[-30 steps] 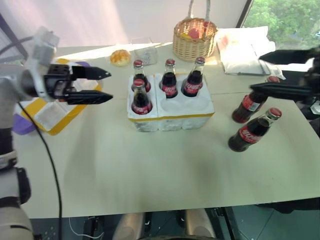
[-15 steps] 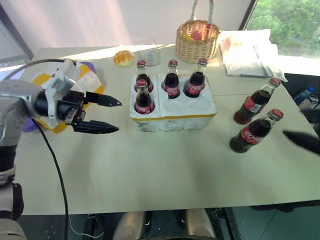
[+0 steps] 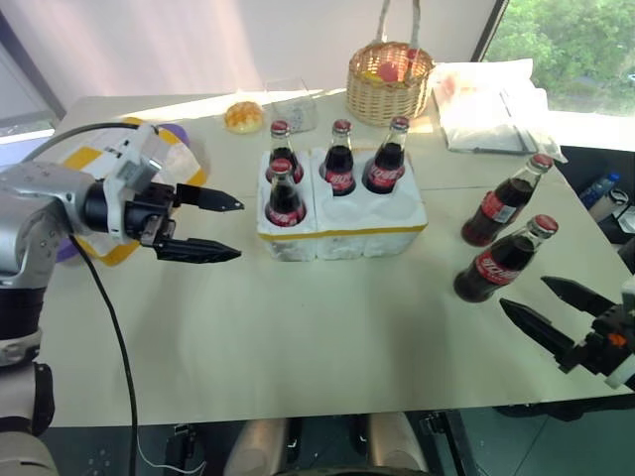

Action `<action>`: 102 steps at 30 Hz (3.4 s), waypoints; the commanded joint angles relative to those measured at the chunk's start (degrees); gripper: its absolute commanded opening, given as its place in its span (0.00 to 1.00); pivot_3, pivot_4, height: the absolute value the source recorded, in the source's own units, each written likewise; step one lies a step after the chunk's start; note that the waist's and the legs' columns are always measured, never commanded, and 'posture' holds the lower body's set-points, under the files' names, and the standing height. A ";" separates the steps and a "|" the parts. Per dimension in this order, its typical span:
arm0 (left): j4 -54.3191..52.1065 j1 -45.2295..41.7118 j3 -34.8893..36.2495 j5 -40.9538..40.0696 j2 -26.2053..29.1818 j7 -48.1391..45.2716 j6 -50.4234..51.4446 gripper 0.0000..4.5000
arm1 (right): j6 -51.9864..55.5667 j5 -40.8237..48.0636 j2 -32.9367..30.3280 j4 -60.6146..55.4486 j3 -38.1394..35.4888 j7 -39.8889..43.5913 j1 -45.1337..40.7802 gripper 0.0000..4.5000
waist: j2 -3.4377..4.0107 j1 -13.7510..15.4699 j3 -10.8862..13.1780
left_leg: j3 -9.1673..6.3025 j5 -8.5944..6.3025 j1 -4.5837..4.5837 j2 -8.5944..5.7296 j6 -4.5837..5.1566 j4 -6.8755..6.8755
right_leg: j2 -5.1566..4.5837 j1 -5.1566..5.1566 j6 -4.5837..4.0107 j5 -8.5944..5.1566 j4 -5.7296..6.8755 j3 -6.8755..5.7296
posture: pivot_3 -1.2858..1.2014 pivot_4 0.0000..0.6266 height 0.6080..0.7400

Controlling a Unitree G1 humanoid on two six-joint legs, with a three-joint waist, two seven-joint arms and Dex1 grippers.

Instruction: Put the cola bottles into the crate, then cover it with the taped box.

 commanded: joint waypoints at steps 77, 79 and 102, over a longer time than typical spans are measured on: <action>-12.03 3.57 2.57 -6.40 -3.62 13.10 0.50 1.00 | -9.38 -13.79 5.73 40.22 51.99 -7.00 -62.71 0.99 | 0.06 -1.28 0.10 | -0.02 0.20 -0.16 -0.07 -0.30 -0.14 | 0.23 -0.39 -0.02 0.03 0.22 -0.03 | 0.52 0.24 1.00; -11.69 3.44 2.34 -6.23 -3.57 12.73 0.30 1.00 | -6.08 -11.31 2.92 33.22 47.77 -7.71 -58.61 0.99 | 0.05 -0.90 0.10 | -0.05 0.21 -0.17 -0.07 -0.32 -0.15 | 0.23 -0.37 -0.02 0.03 0.21 -0.03 | 0.52 0.24 1.00; -7.42 -0.47 -1.80 -2.61 -7.44 9.61 -2.95 1.00 | 6.28 -5.40 0.24 14.49 13.58 -32.43 -30.92 0.99 | 0.04 -0.09 0.08 | 0.00 0.08 -0.07 -0.04 -0.07 -0.14 | 0.20 -0.20 -0.03 0.03 0.10 -0.02 | 0.52 0.24 1.00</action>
